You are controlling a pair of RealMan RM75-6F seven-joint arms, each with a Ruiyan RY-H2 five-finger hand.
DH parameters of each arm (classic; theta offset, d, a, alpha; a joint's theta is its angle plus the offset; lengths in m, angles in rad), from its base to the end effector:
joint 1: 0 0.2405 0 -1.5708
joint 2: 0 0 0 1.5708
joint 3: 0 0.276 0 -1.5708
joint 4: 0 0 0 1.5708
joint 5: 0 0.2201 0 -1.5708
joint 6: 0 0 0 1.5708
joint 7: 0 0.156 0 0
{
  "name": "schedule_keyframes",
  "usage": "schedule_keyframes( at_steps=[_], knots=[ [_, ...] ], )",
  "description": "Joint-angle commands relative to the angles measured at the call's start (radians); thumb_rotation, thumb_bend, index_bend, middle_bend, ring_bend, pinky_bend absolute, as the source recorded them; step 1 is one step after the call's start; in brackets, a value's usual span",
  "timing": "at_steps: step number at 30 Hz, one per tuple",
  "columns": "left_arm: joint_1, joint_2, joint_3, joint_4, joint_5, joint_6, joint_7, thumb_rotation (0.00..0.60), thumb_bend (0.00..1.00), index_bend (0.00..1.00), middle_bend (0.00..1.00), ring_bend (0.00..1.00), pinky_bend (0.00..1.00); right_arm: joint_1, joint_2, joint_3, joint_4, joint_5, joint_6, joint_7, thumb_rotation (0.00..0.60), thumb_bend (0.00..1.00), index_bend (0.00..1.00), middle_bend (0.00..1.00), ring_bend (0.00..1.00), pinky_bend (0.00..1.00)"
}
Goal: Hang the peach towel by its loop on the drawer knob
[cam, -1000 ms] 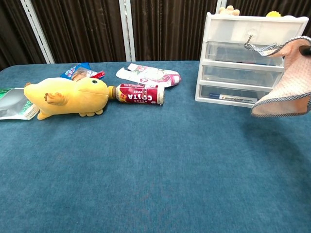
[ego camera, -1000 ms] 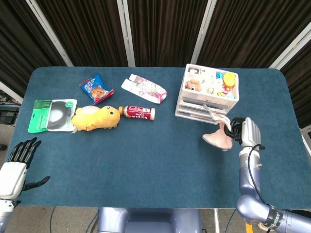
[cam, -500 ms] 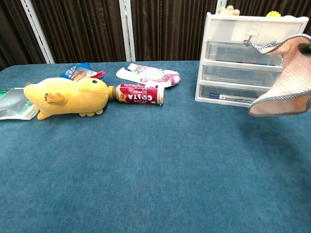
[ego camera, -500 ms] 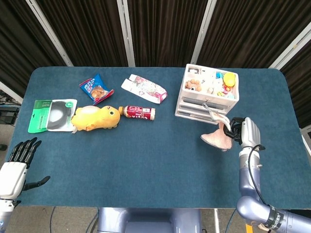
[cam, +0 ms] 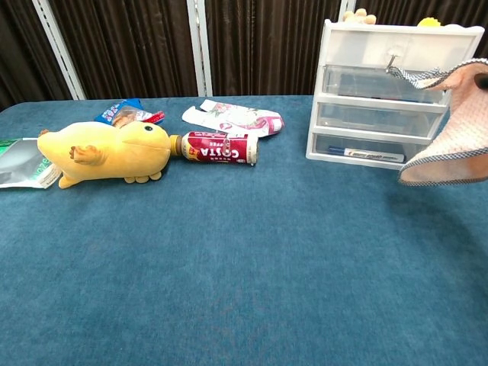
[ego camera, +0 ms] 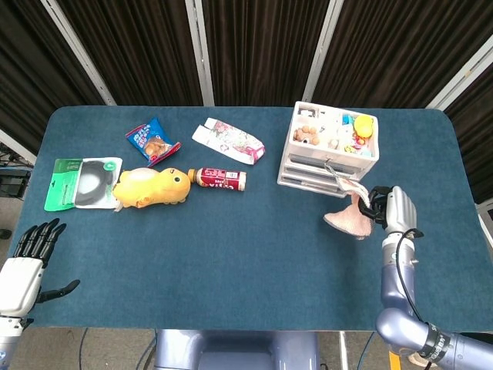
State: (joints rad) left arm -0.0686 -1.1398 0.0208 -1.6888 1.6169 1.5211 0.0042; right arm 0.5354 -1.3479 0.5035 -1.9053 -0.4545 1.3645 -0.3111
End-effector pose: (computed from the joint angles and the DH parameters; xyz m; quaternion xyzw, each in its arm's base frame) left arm -0.3043 0.1722 0.1339 -0.6137 -0.4044 -0.4217 0.5310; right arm -0.2121 -0.3529 0.1016 0.3553 -0.6279 0.4332 0.5402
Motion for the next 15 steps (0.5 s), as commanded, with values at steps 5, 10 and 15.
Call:
schedule_keyframes(
  at_steps=[5,10,15],
  knots=[
    [0.000,0.000,0.000,0.000,0.000,0.001,-0.001,0.600,0.00,0.00,0.00,0.00,0.00,0.014,-0.018,-0.002,0.021,0.012,-0.008,0.004,0.600,0.47,0.75,0.99,0.98,1.00],
    [0.000,0.000,0.000,0.000,0.000,0.001,-0.002,0.600,0.00,0.00,0.00,0.00,0.00,0.013,-0.033,-0.011,0.024,-0.013,0.002,0.020,0.600,0.47,0.75,0.99,0.98,1.00],
    [0.000,0.001,-0.001,0.000,0.000,0.002,-0.004,0.600,0.00,0.00,0.00,0.00,0.00,0.022,-0.038,-0.006,0.029,-0.012,0.006,0.013,0.600,0.47,0.74,0.99,0.97,1.00]
  ],
)
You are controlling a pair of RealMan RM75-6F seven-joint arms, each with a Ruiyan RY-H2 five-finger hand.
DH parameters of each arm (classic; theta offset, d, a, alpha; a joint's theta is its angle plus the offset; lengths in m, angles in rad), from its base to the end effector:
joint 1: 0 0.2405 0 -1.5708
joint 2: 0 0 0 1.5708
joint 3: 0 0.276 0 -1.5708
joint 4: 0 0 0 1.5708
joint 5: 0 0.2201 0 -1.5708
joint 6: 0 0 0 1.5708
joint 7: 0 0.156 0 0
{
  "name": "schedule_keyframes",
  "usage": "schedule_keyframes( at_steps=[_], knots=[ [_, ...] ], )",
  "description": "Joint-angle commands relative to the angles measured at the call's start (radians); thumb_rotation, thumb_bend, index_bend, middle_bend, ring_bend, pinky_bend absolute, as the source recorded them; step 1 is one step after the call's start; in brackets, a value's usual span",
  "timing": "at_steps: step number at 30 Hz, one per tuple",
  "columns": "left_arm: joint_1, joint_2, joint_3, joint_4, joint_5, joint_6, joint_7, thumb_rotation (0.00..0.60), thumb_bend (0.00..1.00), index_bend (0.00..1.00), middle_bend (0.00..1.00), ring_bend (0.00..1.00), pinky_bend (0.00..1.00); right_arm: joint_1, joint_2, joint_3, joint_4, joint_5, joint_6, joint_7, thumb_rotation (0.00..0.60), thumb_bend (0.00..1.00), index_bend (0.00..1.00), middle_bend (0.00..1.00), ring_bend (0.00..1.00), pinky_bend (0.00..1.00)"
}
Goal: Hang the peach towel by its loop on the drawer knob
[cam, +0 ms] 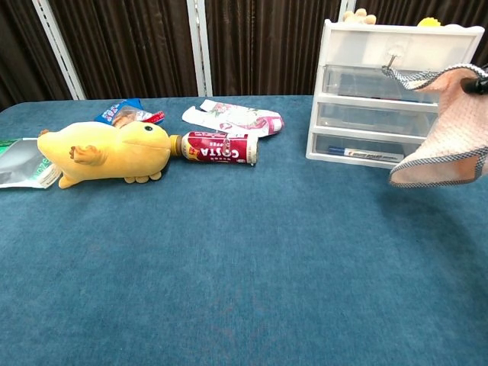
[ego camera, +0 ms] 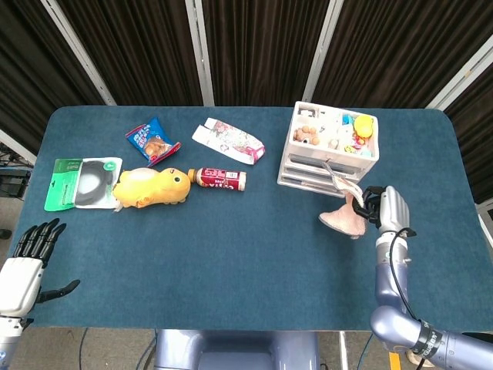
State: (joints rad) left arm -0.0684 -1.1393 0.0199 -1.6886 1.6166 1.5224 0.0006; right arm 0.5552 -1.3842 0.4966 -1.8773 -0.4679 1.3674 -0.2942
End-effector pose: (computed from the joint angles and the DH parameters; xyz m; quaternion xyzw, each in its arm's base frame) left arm -0.3044 0.1723 0.1344 -0.6125 -0.4048 -0.4230 0.5310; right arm -0.2069 -0.3572 0.0912 0.3550 -0.6293 0.4417 0.5318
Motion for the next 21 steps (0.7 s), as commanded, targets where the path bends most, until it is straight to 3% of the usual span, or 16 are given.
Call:
schedule_keyframes(
  at_steps=[1,10,12,14,16,19,21],
  knots=[
    [0.000,0.000,0.000,0.000,0.000,0.000,-0.001,0.600,0.00,0.00,0.00,0.00,0.00,0.003,-0.002,0.000,0.001,0.004,0.003,-0.006,0.600,0.47,0.73,0.98,0.97,1.00],
    [0.000,0.001,0.001,-0.001,0.001,0.000,-0.001,0.600,0.00,0.00,0.00,0.00,0.00,0.000,-0.003,-0.039,0.016,0.019,-0.024,-0.031,0.600,0.41,0.65,0.92,0.91,0.97],
    [0.000,0.002,0.000,-0.002,0.001,0.001,-0.001,0.600,0.00,0.00,0.00,0.00,0.00,-0.001,-0.005,-0.049,0.021,0.021,-0.031,-0.035,0.600,0.37,0.62,0.88,0.88,0.91],
    [0.000,0.001,0.000,-0.001,0.000,0.000,-0.001,0.600,0.00,0.00,0.00,0.00,0.00,-0.002,-0.007,-0.066,0.026,0.021,-0.041,-0.044,0.600,0.30,0.50,0.75,0.76,0.72],
    [0.000,0.001,0.000,-0.001,0.000,0.000,-0.001,0.600,0.00,0.00,0.00,0.00,0.00,-0.003,0.000,-0.087,0.024,0.021,-0.063,-0.059,0.600,0.23,0.33,0.56,0.56,0.53],
    [0.000,0.002,0.000,-0.002,0.000,0.000,-0.002,0.600,0.00,0.00,0.00,0.00,0.00,-0.006,0.022,-0.123,0.010,0.025,-0.105,-0.085,0.600,0.14,0.14,0.30,0.27,0.38],
    [0.000,0.003,-0.001,-0.002,0.000,0.000,-0.002,0.600,0.00,0.00,0.00,0.00,0.00,-0.012,0.033,-0.145,-0.001,0.021,-0.121,-0.093,0.600,0.10,0.08,0.19,0.14,0.31]
  ],
)
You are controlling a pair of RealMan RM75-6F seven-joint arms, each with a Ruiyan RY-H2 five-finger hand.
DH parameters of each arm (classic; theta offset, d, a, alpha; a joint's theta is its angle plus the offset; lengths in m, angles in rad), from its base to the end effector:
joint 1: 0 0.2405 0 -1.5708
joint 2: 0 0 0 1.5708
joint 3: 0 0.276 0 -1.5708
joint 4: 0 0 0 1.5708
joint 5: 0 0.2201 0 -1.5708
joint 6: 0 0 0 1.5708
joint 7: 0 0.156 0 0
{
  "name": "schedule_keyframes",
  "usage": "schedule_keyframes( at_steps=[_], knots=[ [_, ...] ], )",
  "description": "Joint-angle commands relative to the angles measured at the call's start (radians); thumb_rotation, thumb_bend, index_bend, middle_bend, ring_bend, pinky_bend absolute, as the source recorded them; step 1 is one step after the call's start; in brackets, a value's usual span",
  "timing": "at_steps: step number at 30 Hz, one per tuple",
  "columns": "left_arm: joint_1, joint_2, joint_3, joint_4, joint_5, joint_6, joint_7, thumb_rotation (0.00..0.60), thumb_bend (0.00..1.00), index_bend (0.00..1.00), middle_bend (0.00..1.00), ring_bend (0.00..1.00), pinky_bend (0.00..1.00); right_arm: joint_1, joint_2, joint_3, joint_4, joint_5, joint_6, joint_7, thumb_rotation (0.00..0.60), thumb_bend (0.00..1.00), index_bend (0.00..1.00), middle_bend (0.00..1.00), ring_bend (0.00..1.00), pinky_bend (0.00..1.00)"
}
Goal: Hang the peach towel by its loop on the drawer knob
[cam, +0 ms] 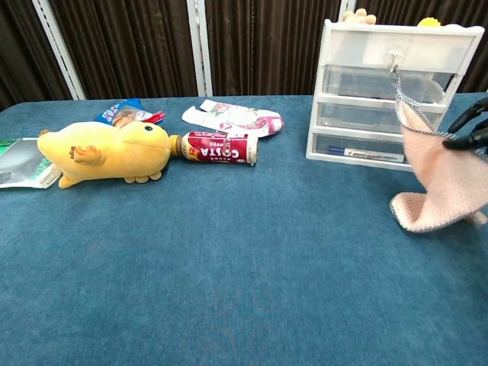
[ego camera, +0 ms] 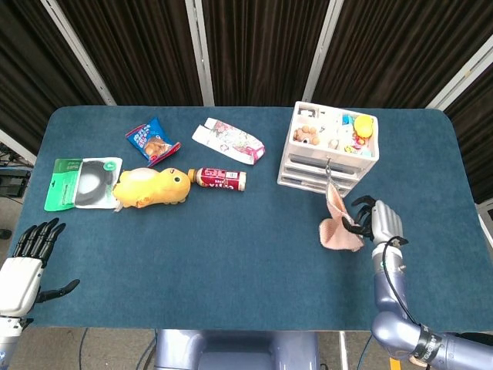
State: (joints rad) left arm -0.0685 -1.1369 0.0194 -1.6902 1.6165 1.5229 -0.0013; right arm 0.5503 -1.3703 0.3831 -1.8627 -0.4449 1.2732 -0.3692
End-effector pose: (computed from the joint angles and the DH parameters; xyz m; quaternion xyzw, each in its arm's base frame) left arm -0.3042 0.1725 0.1352 -0.6121 -0.4049 -0.4236 0.5310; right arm -0.2280 -0.3384 0.0628 0.4257 -0.6403 0.3577 0.5299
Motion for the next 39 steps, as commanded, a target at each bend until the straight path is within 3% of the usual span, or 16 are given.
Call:
schedule_keyframes(
  at_steps=[1,4,10,15,18,22,27,39],
  knots=[
    [0.000,0.001,0.000,0.000,0.000,0.000,-0.001,0.600,0.00,0.00,0.00,0.00,0.00,-0.012,0.026,-0.047,-0.021,-0.010,-0.028,-0.025,0.600,0.08,0.05,0.14,0.09,0.29],
    [0.000,0.001,0.000,0.000,0.001,0.001,-0.004,0.600,0.00,0.00,0.00,0.00,0.00,-0.032,0.043,-0.086,-0.038,-0.049,-0.024,-0.026,0.600,0.04,0.01,0.07,0.01,0.23],
    [0.001,0.004,0.002,0.001,0.006,0.003,-0.008,0.600,0.00,0.00,0.00,0.00,0.00,-0.092,0.115,-0.183,-0.095,-0.184,-0.010,-0.022,0.600,0.03,0.01,0.02,0.00,0.17],
    [0.001,0.003,0.003,0.004,0.011,0.007,-0.008,0.600,0.00,0.00,0.00,0.00,0.00,-0.192,0.214,-0.297,-0.119,-0.477,0.057,0.037,0.600,0.03,0.01,0.00,0.00,0.09],
    [0.001,0.002,0.004,0.007,0.017,0.010,-0.005,0.600,0.00,0.00,0.00,0.00,0.00,-0.272,0.250,-0.387,-0.045,-0.736,0.166,0.077,0.600,0.03,0.00,0.00,0.00,0.05],
    [0.002,0.000,0.005,0.013,0.025,0.014,0.005,0.600,0.00,0.00,0.00,0.00,0.00,-0.359,0.259,-0.451,0.086,-0.906,0.282,0.144,0.600,0.03,0.00,0.00,0.00,0.02],
    [0.002,-0.006,0.004,0.019,0.020,0.010,0.034,0.600,0.00,0.00,0.00,0.00,0.00,-0.419,0.253,-0.458,0.171,-0.954,0.345,0.208,0.600,0.03,0.00,0.00,0.00,0.02],
    [0.005,-0.003,0.000,0.023,0.010,0.015,0.013,0.600,0.00,0.00,0.00,0.00,0.00,-0.443,0.244,-0.416,0.168,-0.954,0.317,0.240,0.600,0.03,0.00,0.00,0.00,0.02]
  ],
)
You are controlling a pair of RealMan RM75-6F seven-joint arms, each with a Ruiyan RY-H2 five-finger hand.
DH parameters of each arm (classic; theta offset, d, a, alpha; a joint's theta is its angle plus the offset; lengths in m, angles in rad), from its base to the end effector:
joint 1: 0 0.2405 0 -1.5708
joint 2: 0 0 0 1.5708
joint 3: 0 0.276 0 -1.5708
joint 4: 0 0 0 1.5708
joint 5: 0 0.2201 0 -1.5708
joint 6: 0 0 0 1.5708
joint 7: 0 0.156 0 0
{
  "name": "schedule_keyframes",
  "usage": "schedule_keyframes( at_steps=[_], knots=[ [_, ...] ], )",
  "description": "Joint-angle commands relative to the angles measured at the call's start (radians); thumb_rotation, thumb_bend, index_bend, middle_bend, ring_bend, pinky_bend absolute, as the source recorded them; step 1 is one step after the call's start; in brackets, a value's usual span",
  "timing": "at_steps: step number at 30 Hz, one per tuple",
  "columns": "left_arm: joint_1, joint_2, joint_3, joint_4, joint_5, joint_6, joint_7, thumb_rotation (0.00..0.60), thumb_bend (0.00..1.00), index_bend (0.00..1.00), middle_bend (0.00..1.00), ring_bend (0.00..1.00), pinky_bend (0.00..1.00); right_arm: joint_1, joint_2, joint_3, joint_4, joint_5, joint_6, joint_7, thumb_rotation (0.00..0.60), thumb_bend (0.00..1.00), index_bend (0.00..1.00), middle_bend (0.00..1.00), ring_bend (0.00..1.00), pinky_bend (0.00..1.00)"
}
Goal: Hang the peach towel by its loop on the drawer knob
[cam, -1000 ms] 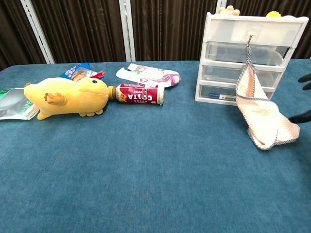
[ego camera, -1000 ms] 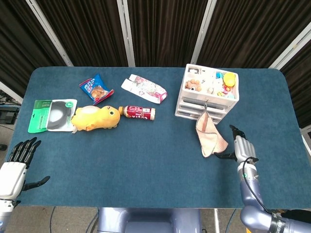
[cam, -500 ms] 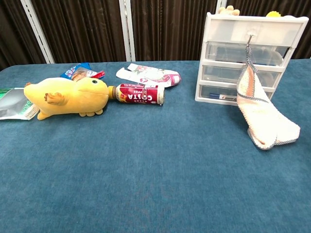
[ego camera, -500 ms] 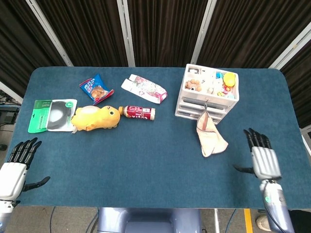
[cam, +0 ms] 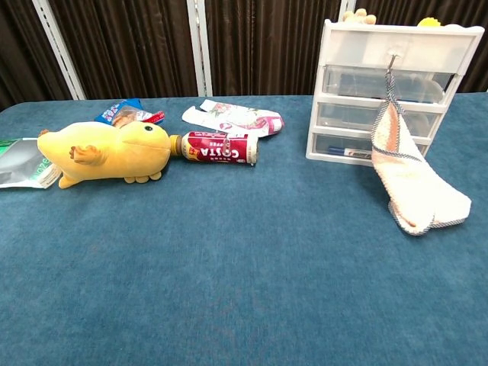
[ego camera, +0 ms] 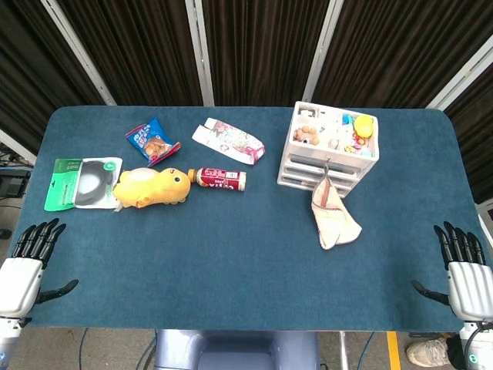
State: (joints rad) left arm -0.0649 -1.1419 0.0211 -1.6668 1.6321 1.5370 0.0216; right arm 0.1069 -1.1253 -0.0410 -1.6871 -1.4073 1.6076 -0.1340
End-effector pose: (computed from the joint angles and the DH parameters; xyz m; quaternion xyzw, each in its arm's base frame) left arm -0.3065 0.1711 0.1362 -0.6211 -0.3869 -0.4180 0.5383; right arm -0.3276 -0.1808 0.1593 0.5765 -0.3771 0.3639 0.6269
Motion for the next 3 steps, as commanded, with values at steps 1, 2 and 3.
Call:
schedule_keyframes(
  at_steps=[1,2,3],
  knots=[
    [0.002,0.003,-0.002,0.001,-0.009,0.000,-0.013,0.600,0.00,0.00,0.00,0.00,0.00,0.000,-0.001,0.010,-0.009,0.009,-0.022,0.006,0.600,0.03,0.00,0.00,0.00,0.02],
    [0.002,0.004,-0.004,0.001,-0.014,-0.001,-0.018,0.600,0.00,0.00,0.00,0.00,0.00,0.000,-0.001,0.013,-0.012,0.009,-0.026,0.005,0.600,0.03,0.00,0.00,0.00,0.02],
    [0.003,0.007,-0.004,-0.004,-0.021,-0.004,-0.026,0.600,0.00,0.00,0.00,0.00,0.00,0.000,-0.002,0.017,-0.013,0.007,-0.029,0.003,0.600,0.03,0.00,0.00,0.00,0.02]
  ],
)
